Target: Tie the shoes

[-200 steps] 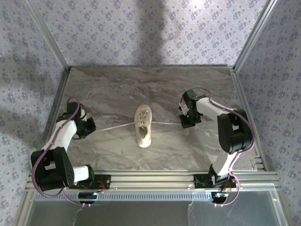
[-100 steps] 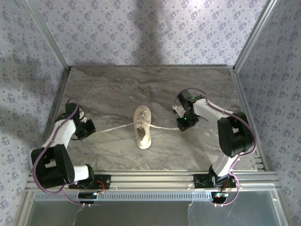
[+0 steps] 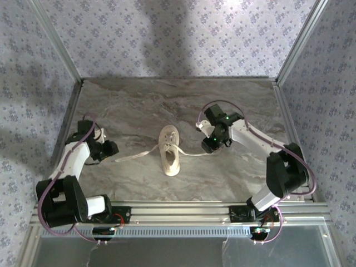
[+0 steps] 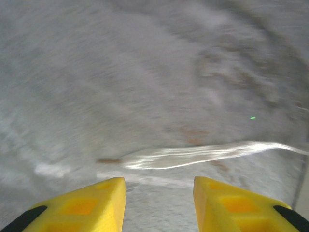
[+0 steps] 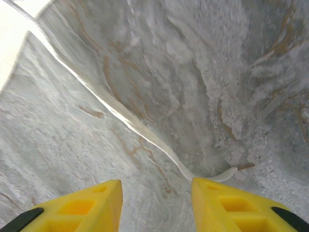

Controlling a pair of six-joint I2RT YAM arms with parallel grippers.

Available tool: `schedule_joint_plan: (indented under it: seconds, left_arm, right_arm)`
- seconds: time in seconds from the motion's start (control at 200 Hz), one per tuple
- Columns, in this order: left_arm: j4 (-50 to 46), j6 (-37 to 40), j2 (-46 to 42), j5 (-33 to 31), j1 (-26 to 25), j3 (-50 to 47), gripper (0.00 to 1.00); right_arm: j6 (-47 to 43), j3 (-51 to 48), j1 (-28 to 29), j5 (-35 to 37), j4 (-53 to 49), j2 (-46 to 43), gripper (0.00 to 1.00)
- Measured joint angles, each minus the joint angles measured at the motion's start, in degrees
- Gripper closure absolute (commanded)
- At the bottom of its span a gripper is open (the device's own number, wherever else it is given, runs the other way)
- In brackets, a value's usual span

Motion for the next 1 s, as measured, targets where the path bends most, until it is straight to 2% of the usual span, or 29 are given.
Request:
schedule_joint_plan:
  seconds: [0.12,0.22,0.33,0.485,0.615,0.999]
  left_arm:
    - [4.35,6.80,-2.34,2.08,-10.95,0.61,0.57]
    - [8.11,13.16,-1.16,0.72,-21.42,1.29,0.54]
    - [10.05,18.12,3.87,-2.47,-27.67,3.17,0.54]
    - [11.89,22.67,12.98,-5.55,-29.40,5.29,0.54]
    - [12.07,24.98,17.29,-6.45,-29.42,5.79,0.54]
    - [13.92,25.83,20.61,-6.56,-30.01,6.36,0.55]
  right_arm:
    - [0.74,-1.88,1.99,-0.37,2.80,-1.86,0.54]
    - [2.56,-3.13,4.17,-0.35,5.22,-1.62,0.54]
    - [4.46,-3.69,6.47,-0.37,7.43,-1.07,0.53]
    - [6.14,-4.55,7.93,-0.37,9.66,-0.81,0.53]
    - [6.60,-5.44,7.96,-0.31,10.19,-0.81,0.52]
    - [6.78,-5.75,7.39,0.07,10.21,-0.81,0.52]
